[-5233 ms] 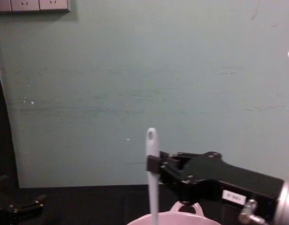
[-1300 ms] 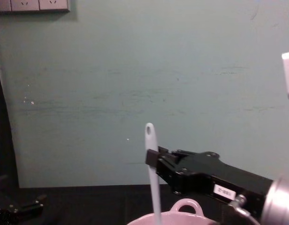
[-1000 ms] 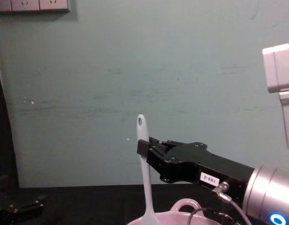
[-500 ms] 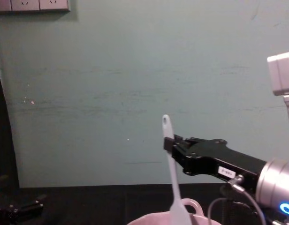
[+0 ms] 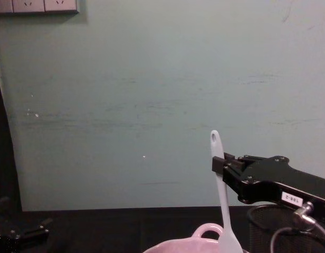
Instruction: Use the one hand to pick up the spoon and stir the clear water in the bowl.
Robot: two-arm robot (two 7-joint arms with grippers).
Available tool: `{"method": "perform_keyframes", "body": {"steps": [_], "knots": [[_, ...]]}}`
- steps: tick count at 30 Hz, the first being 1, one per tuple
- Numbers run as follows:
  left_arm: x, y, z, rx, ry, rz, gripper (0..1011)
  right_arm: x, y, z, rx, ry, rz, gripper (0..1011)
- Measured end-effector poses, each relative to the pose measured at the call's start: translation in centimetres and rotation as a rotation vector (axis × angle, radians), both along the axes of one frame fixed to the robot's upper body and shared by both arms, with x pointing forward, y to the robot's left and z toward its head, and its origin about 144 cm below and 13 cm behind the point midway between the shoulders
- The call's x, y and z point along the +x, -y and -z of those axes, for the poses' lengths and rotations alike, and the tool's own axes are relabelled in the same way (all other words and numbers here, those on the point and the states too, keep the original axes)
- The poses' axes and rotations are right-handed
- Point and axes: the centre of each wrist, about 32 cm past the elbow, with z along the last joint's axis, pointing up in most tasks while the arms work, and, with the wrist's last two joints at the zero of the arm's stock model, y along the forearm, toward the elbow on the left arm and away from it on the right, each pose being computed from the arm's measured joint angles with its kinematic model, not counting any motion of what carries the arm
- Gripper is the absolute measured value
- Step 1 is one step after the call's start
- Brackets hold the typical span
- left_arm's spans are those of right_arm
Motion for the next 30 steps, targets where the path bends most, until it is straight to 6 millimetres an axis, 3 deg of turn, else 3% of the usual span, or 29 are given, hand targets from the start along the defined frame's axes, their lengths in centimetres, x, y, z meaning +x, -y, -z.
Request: {"method": "perform_keyframes", "body": {"steps": [7, 16, 23, 30], "knots": [[0.0, 0.0, 0.0, 0.0, 0.0, 0.0, 1005, -1.9, 0.0, 0.1, 0.003, -0.015, -0.032, 114], [0.0, 0.0, 0.0, 0.0, 0.0, 0.0, 1005, -3.3, -1.6, 0.9, 0.052, -0.051, -0.109, 114], [0.0, 0.0, 0.0, 0.0, 0.0, 0.0, 1005, -3.0, -3.2, 1.4, 0.081, -0.074, -0.163, 114], [0.0, 0.0, 0.0, 0.0, 0.0, 0.0, 1005, -1.5, -5.0, 1.9, 0.098, -0.076, -0.198, 114]]}}
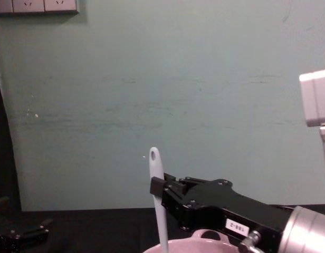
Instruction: Use the one hand to pick up the spoon and stir the clear water in the bowl.
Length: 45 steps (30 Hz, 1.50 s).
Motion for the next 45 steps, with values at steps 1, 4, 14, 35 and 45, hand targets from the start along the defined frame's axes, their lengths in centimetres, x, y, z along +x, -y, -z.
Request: {"method": "perform_keyframes", "body": {"steps": [1, 4, 14, 35, 45], "knots": [[0.0, 0.0, 0.0, 0.0, 0.0, 0.0, 1005, 0.2, -0.1, 0.0, 0.0, 0.001, 0.0, 114], [0.0, 0.0, 0.0, 0.0, 0.0, 0.0, 1005, 1.0, -0.4, 0.1, -0.01, 0.013, 0.002, 114], [0.0, 0.0, 0.0, 0.0, 0.0, 0.0, 1005, 3.1, -0.1, 0.0, -0.035, 0.049, 0.075, 114], [0.0, 0.0, 0.0, 0.0, 0.0, 0.0, 1005, 1.4, 3.7, -0.7, -0.051, 0.075, 0.217, 114], [0.0, 0.0, 0.0, 0.0, 0.0, 0.0, 1005, -0.7, 3.6, -0.9, -0.036, 0.065, 0.179, 114]]}}
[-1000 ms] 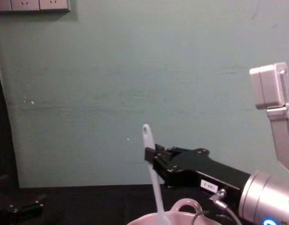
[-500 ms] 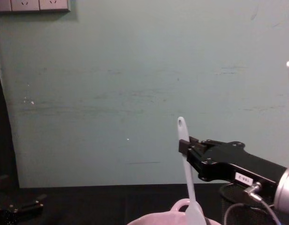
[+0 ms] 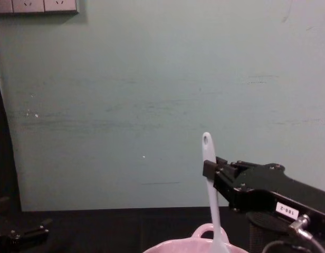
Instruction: Use the one hand to pick up the spoon and stir the clear water in the bowl.
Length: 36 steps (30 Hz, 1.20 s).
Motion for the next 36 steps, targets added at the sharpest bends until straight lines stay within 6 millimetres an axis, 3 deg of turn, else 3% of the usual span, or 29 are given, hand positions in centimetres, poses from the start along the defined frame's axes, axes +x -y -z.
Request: {"method": "perform_keyframes", "body": {"steps": [7, 15, 25, 36], "knots": [[0.0, 0.0, 0.0, 0.0, 0.0, 0.0, 1005, -0.9, -1.1, 0.5, 0.024, -0.027, -0.064, 114], [0.0, 0.0, 0.0, 0.0, 0.0, 0.0, 1005, -0.6, -2.8, 1.3, 0.039, -0.053, -0.127, 114], [0.0, 0.0, 0.0, 0.0, 0.0, 0.0, 1005, 1.8, -4.4, 1.5, 0.042, -0.033, -0.156, 114], [0.0, 0.0, 0.0, 0.0, 0.0, 0.0, 1005, 4.3, -3.8, 1.4, 0.016, 0.0, -0.092, 114]]}}
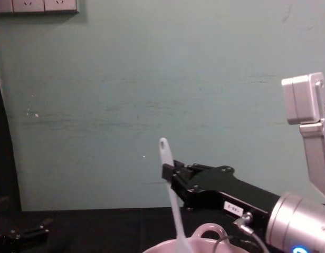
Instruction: Use the one hand to pick up the spoon and stir the clear water in the bowl.
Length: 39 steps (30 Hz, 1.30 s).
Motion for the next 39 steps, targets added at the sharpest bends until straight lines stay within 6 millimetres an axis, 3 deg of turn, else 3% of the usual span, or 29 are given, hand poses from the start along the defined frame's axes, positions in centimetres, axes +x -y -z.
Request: {"method": "perform_keyframes", "body": {"steps": [9, 22, 39], "knots": [[0.0, 0.0, 0.0, 0.0, 0.0, 0.0, 1005, -0.1, 2.2, -0.2, -0.018, 0.008, 0.071, 114], [0.0, 0.0, 0.0, 0.0, 0.0, 0.0, 1005, -3.0, 4.6, -1.7, -0.03, -0.024, 0.093, 114], [0.0, 0.0, 0.0, 0.0, 0.0, 0.0, 1005, -5.9, 5.6, -3.8, -0.074, -0.063, 0.079, 114]]}}
